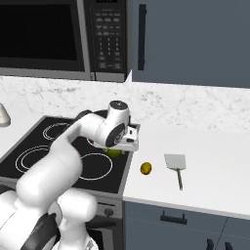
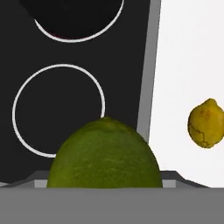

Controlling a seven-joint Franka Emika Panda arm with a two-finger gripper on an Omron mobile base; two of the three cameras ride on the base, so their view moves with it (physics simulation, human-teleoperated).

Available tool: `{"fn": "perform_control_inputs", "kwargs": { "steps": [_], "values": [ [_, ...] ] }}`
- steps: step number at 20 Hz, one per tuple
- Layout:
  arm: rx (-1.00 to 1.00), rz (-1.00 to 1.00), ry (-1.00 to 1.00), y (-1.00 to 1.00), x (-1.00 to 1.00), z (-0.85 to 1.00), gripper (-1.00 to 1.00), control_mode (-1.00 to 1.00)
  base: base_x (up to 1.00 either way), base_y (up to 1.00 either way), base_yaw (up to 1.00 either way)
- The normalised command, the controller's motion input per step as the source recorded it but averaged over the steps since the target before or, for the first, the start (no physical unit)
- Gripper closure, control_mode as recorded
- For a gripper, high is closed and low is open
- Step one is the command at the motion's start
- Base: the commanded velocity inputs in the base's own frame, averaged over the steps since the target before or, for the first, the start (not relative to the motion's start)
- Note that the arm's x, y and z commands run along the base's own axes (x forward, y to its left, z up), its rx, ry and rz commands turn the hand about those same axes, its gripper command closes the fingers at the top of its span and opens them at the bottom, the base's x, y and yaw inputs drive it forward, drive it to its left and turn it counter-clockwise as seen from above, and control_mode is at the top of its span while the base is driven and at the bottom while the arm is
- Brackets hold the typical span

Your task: Put the lime and lemon in the pot. Retrieve the spatula and lightly stir the vegetables in the pot.

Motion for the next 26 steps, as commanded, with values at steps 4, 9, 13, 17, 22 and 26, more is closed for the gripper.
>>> {"fn": "perform_control_inputs", "kwargs": {
  "steps": [4,9,13,17,22,26],
  "values": [
    [0.00,0.18,0.00,0.31,0.30,0.16,1.00,-1.00,0.00,0.00,0.00],
    [0.00,0.07,0.08,0.12,0.18,0.00,1.00,-1.00,0.00,0.00,0.00],
    [0.00,0.04,0.01,-0.09,0.01,0.00,1.00,-1.00,0.00,0.00,0.00],
    [0.00,0.00,0.00,0.28,0.17,0.00,1.00,-1.00,0.00,0.00,0.00],
    [0.00,0.00,0.00,0.25,0.22,0.00,1.00,-1.00,0.00,0.00,0.00],
    [0.07,0.00,-0.05,0.02,0.28,0.00,1.00,-1.00,0.00,0.00,0.00]
  ]
}}
